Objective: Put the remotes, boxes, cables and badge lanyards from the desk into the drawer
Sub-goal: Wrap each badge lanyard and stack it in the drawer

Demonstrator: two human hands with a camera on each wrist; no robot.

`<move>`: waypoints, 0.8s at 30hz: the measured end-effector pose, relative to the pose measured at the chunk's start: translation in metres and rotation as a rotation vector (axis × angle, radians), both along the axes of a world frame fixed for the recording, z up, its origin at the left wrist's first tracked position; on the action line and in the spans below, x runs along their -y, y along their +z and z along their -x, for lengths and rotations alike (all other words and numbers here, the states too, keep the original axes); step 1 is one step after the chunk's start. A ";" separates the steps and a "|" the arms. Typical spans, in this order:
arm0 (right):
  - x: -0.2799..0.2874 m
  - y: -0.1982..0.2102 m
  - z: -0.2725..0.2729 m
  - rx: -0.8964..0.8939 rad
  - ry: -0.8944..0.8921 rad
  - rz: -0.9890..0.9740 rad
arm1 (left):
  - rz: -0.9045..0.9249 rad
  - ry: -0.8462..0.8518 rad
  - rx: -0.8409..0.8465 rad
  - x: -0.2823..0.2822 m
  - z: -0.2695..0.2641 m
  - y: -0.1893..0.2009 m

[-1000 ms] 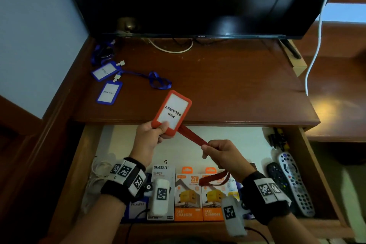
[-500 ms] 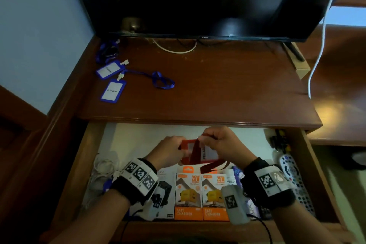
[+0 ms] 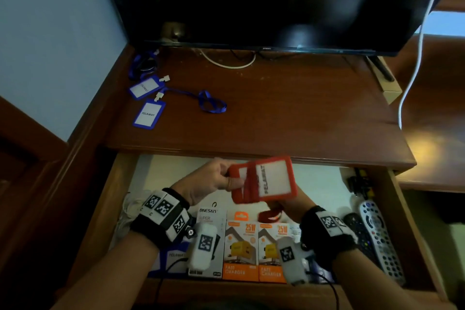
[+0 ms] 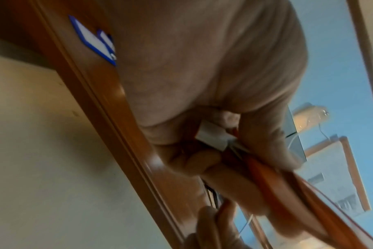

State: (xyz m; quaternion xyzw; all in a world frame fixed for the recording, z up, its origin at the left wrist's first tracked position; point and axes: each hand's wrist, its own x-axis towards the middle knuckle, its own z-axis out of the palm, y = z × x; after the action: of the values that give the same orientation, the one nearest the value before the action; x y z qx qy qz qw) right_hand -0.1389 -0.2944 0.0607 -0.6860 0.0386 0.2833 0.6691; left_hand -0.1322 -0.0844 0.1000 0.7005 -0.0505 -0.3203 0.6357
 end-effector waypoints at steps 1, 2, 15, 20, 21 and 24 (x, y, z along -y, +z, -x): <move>-0.005 -0.006 -0.001 -0.026 -0.019 -0.014 | 0.012 0.061 0.008 0.001 -0.002 -0.002; -0.010 -0.014 -0.003 -0.044 -0.032 -0.030 | 0.013 0.126 0.020 0.002 -0.004 -0.004; -0.039 -0.031 0.006 0.188 0.316 0.507 | -0.148 0.802 -0.027 0.014 0.001 -0.048; -0.046 -0.008 0.005 0.353 0.480 0.517 | -0.451 0.492 0.068 0.012 0.006 -0.073; -0.045 -0.006 0.003 0.363 0.479 0.496 | -0.489 0.380 0.110 0.012 0.009 -0.074; -0.037 -0.002 -0.007 0.435 0.462 0.526 | -0.621 0.067 0.223 0.009 0.014 -0.074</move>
State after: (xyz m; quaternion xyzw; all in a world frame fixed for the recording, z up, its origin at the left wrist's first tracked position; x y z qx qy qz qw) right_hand -0.1319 -0.2575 0.0584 -0.8681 -0.1879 0.2549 0.3823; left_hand -0.1458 -0.0939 0.0261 0.8929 0.0035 -0.2205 0.3925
